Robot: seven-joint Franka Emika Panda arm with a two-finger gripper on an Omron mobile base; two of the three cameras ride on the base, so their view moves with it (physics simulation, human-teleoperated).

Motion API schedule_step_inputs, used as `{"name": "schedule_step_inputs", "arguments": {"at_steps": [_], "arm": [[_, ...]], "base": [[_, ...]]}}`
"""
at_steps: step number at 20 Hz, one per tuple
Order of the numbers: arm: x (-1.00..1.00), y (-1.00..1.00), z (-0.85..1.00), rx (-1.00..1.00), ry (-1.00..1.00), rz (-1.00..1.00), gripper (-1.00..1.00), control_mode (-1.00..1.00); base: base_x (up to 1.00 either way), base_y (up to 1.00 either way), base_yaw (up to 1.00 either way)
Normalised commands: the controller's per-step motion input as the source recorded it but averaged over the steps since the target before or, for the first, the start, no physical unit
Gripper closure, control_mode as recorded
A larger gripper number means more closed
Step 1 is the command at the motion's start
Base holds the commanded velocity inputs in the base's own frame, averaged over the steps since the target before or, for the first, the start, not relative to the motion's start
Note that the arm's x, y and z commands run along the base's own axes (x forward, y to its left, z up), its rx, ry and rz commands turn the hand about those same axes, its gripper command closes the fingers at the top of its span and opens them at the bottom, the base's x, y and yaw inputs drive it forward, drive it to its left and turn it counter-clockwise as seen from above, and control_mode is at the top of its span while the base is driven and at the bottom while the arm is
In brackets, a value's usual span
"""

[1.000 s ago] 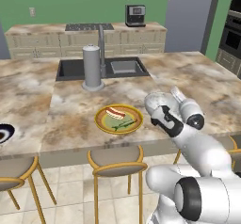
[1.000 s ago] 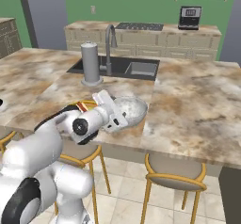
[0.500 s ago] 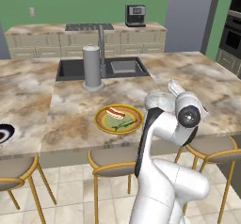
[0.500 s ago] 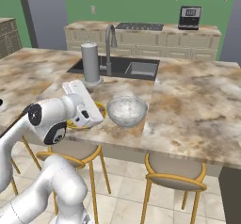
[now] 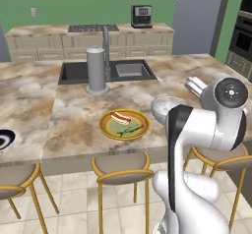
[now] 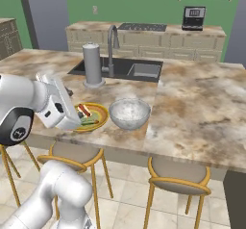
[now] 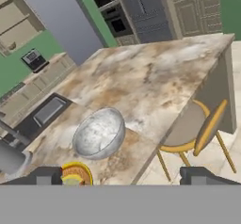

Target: Take the smaller bowl and place it next to the appetizer plate on the dining counter , and place the larger bowl next to the plate with cooked food.

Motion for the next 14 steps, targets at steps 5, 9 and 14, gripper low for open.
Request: {"name": "schedule_step_inputs", "arguments": {"at_steps": [5,9,14], "arm": [[-0.87,-0.79,-0.84,0.03,0.0,0.07,-1.0,-1.0],[-0.25,-0.25,-0.25,0.01,0.0,0.03,-1.0,1.0],[0.0,0.0,0.0,0.0,0.0,0.0,-1.0,1.0]], "base": [[0.0,0.0,0.0],[-0.75,-0.75,0.11],[-1.0,-1.0,0.11]]}}
